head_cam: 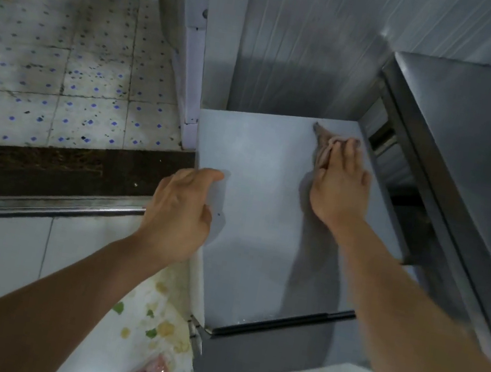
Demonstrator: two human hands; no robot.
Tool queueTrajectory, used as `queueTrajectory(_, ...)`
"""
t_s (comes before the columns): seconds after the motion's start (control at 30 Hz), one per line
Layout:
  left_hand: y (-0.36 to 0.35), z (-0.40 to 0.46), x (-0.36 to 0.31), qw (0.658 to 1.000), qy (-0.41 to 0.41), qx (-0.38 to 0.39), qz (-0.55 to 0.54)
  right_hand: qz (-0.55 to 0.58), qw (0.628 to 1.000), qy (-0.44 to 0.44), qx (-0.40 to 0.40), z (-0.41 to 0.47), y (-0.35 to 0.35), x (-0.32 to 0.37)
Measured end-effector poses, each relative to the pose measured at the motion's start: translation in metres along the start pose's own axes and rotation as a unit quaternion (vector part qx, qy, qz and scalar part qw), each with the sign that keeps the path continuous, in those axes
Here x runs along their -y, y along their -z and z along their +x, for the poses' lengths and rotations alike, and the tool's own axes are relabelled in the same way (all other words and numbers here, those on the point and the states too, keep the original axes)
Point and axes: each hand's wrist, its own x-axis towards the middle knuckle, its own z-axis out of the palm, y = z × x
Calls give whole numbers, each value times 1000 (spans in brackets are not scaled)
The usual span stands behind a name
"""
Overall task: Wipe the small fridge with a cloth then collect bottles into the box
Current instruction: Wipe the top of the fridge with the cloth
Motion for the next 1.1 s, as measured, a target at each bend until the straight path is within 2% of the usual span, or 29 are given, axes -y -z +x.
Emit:
queueTrajectory(0.17, 0, -1, -1, 999, 9, 22, 29, 58, 977, 206, 6, -119, -3, 38)
queueTrajectory(0.23, 0, -2, -3, 995, 0, 57, 84, 61, 969, 240, 19, -139, -2, 22)
queueTrajectory(0.3, -3, -6, -6, 989, -11, 82, 124, 17, 977, 211, -3, -131, 2, -10)
queueTrajectory(0.37, -6, -15, -7, 987, -18, 82, 138, -19, 992, 123, -11, -109, 6, -45)
queueTrajectory(0.43, -9, -23, -6, 989, -20, 67, 131, -22, 999, 21, 32, -86, 9, -70)
queueTrajectory(0.5, -11, -30, -6, 992, -15, 54, 112, 11, 998, -37, 44, -74, 9, -74)
queueTrajectory(0.6, -12, -38, -5, 994, -19, 47, 97, 31, 995, -91, 15, -81, 8, -54)
queueTrajectory(0.67, -12, -47, -5, 995, -30, 50, 76, 22, 998, -64, -4, -104, 6, -34)
queueTrajectory(0.8, -8, -61, -2, 996, -33, 73, 28, 33, 989, 145, -7, -169, -2, 2)
queueTrajectory(0.87, -5, -60, 0, 995, -27, 88, 30, 27, 978, 207, 25, -171, -3, -5)
queueTrajectory(0.93, -2, -57, 0, 995, -27, 93, 24, 7, 981, 190, 27, -146, -1, -20)
queueTrajectory(1.03, 0, -59, 0, 996, -29, 82, -2, 5, 998, 56, 26, -99, 2, -22)
queueTrajectory(1.1, -1, -65, 1, 998, -23, 65, -15, 13, 1000, 7, 18, -90, 1, -6)
